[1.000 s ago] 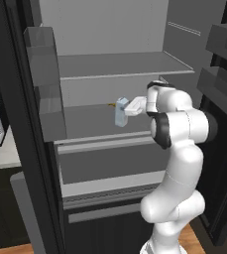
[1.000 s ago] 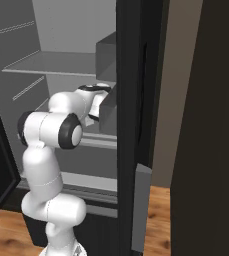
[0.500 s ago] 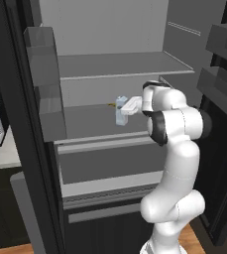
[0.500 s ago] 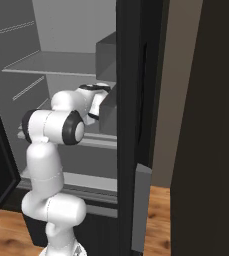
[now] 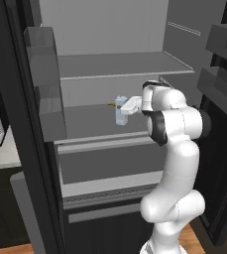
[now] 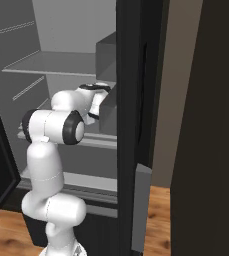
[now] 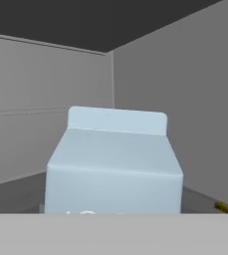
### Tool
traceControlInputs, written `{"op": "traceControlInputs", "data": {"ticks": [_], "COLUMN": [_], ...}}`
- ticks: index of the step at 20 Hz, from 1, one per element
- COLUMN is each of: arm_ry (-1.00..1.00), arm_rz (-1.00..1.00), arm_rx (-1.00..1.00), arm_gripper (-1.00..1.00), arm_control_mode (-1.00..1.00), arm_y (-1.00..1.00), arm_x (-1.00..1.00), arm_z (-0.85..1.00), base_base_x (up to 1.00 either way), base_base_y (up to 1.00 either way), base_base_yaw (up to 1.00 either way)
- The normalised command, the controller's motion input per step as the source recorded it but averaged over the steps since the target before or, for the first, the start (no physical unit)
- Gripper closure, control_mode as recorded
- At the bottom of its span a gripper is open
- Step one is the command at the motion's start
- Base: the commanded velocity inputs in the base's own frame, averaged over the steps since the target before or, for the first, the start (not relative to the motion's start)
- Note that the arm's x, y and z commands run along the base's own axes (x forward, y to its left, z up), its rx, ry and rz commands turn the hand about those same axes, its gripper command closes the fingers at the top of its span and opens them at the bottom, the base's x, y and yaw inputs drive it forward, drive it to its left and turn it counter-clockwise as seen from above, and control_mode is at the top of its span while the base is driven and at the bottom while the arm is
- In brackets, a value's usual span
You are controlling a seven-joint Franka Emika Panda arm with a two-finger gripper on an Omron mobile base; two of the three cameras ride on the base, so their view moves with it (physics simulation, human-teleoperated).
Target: Take out the milk from the fridge and place it on the tray on the counter. Then take the sugar cube near the tray and place it in the tray.
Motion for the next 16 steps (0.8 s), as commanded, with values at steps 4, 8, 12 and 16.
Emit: {"op": "traceControlInputs", "data": {"ticks": [4,8,12,16], "arm_ry": [-0.11,-0.18,-0.18,-0.2], "arm_rz": [0.0,0.0,-0.03,-0.12], "arm_rx": [0.0,0.0,0.0,0.0], "arm_gripper": [1.0,1.0,1.0,1.0], "arm_control_mode": [-1.0,-1.0,-1.0,-1.0], "arm_y": [0.1,0.01,0.0,0.05], "arm_x": [-0.32,-0.62,-0.71,-0.69], "arm_z": [0.0,0.04,0.29,0.44], "base_base_x": [0.0,0.0,0.0,0.0], "base_base_y": [0.0,0.0,0.0,0.0], "base_base_yaw": [0.0,0.0,0.0,0.0]}}
